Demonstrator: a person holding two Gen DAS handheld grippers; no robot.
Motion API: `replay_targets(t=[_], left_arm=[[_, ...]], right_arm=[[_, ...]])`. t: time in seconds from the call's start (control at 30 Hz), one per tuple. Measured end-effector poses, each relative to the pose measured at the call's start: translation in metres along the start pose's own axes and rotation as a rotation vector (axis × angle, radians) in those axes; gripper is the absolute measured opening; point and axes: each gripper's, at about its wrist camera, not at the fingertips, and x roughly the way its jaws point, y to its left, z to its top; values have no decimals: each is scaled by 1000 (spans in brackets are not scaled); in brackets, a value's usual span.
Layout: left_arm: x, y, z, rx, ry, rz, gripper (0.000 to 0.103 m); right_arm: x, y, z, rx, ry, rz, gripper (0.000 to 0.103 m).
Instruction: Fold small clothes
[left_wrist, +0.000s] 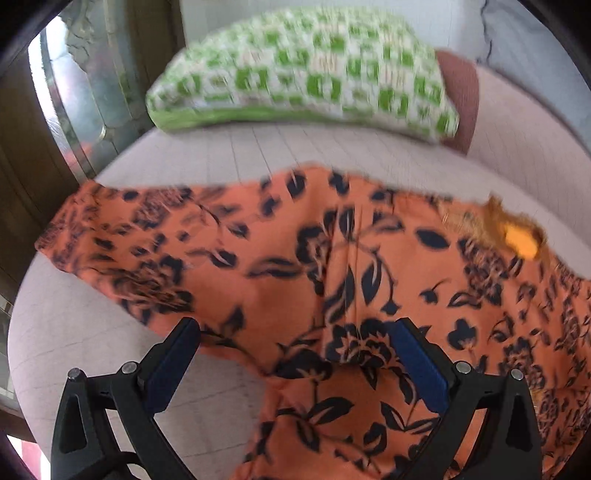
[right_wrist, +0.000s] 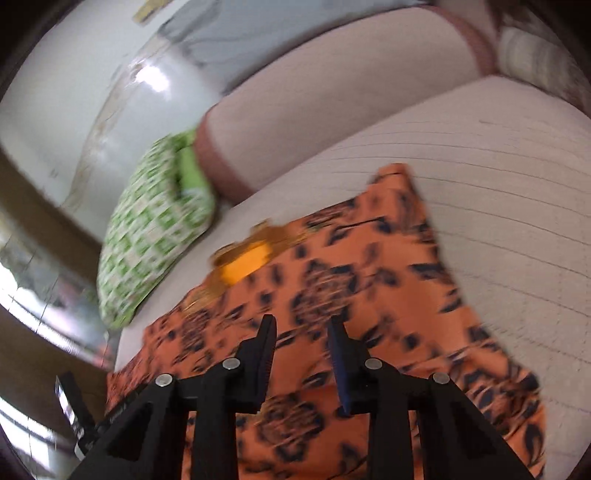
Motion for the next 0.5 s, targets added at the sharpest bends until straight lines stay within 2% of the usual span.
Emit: replay_targets(t=[0.07, 0.1, 0.13, 0.23, 0.37, 0.5], left_arm=[[16, -3, 1, -7, 59, 19, 103], [16, -2, 2, -21, 50, 19, 103], [16, -2, 3, -35, 47, 26, 103], [16, -5, 1, -40, 40, 46, 103], [13, -7, -12, -63, -27, 50, 103], [6, -4, -20, -54, 4, 22, 103]], right_arm=[[15, -18, 5, 27, 28, -64, 30], [25, -24, 6, 34, 66, -95, 31], [37, -33, 6, 50, 121, -122, 26], [36, -42, 10, 88, 129, -85, 26], [8, -18, 6, -4, 83, -42, 28], [-24, 9, -12, -56, 77, 44, 29]])
